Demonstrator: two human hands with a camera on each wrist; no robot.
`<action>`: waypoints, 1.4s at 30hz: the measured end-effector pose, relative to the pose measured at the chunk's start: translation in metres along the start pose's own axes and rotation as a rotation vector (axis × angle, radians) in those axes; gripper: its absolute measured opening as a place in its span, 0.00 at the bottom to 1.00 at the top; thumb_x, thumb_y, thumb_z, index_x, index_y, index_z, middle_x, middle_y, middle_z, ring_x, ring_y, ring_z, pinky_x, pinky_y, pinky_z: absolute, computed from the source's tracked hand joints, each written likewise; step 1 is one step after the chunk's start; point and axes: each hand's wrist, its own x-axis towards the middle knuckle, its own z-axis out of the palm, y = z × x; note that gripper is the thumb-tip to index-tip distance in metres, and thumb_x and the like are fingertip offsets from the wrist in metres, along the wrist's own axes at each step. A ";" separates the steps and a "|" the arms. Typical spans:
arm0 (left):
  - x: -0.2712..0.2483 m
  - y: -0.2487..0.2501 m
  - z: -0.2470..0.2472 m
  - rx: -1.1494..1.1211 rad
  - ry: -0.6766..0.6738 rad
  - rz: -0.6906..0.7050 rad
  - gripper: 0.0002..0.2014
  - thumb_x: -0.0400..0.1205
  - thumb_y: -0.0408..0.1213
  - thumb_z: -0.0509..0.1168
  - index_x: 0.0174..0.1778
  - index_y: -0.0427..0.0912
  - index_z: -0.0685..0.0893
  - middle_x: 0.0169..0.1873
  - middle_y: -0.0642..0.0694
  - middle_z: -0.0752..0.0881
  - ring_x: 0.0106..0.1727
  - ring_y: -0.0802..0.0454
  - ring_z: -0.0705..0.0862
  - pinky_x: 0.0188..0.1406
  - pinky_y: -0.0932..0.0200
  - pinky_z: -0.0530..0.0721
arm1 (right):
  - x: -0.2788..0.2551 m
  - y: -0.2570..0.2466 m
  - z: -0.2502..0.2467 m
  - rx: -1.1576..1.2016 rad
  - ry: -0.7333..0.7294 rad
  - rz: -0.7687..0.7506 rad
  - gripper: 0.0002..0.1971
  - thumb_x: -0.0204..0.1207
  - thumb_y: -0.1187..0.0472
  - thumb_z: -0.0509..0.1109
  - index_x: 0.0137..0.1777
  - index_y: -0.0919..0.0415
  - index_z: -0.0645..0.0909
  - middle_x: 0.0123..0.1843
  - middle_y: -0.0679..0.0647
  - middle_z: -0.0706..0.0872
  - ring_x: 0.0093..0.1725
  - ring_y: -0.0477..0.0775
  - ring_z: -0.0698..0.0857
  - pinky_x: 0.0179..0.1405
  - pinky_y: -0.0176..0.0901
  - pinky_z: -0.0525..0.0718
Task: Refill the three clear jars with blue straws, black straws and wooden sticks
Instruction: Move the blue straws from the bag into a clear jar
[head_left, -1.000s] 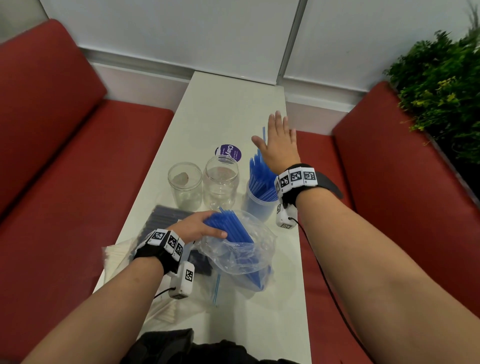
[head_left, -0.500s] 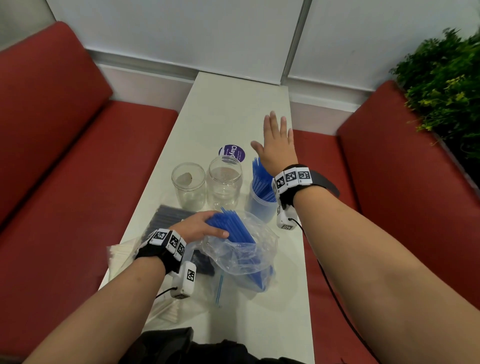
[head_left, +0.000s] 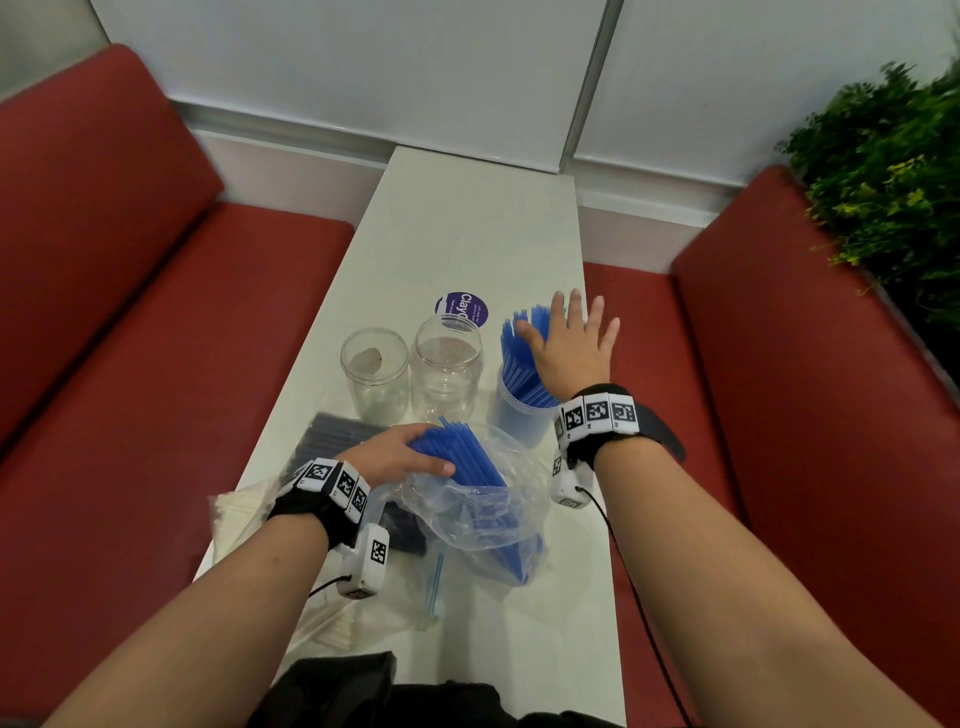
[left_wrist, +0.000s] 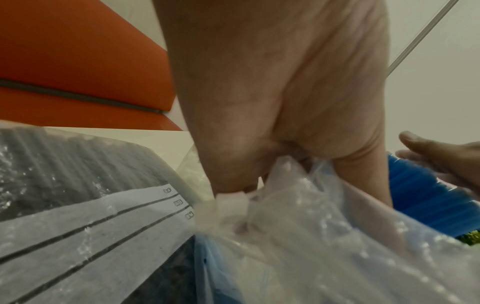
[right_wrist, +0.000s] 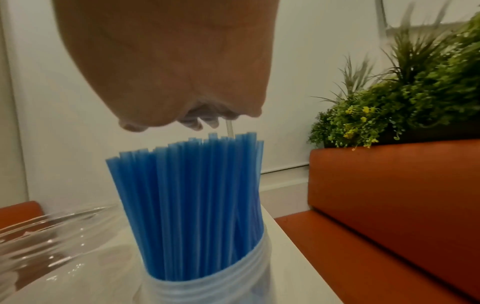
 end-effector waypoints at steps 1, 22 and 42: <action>0.001 0.000 0.001 -0.007 0.000 -0.002 0.24 0.74 0.34 0.80 0.67 0.43 0.86 0.58 0.43 0.92 0.61 0.45 0.90 0.72 0.40 0.82 | -0.005 0.002 0.004 -0.002 -0.040 0.005 0.41 0.86 0.31 0.43 0.91 0.57 0.47 0.92 0.56 0.45 0.89 0.66 0.37 0.86 0.71 0.38; 0.000 -0.001 0.008 -0.021 -0.038 -0.006 0.25 0.71 0.39 0.83 0.64 0.48 0.87 0.58 0.45 0.92 0.61 0.45 0.90 0.71 0.39 0.82 | -0.012 0.015 0.012 0.293 0.096 0.026 0.36 0.90 0.38 0.51 0.90 0.59 0.50 0.91 0.62 0.47 0.90 0.66 0.42 0.87 0.60 0.41; 0.001 0.000 0.019 0.079 0.072 0.041 0.26 0.74 0.38 0.80 0.69 0.47 0.85 0.58 0.49 0.92 0.62 0.51 0.88 0.72 0.48 0.81 | -0.115 -0.017 0.064 0.941 0.135 -0.111 0.18 0.80 0.68 0.66 0.68 0.53 0.77 0.56 0.49 0.82 0.54 0.43 0.81 0.55 0.34 0.80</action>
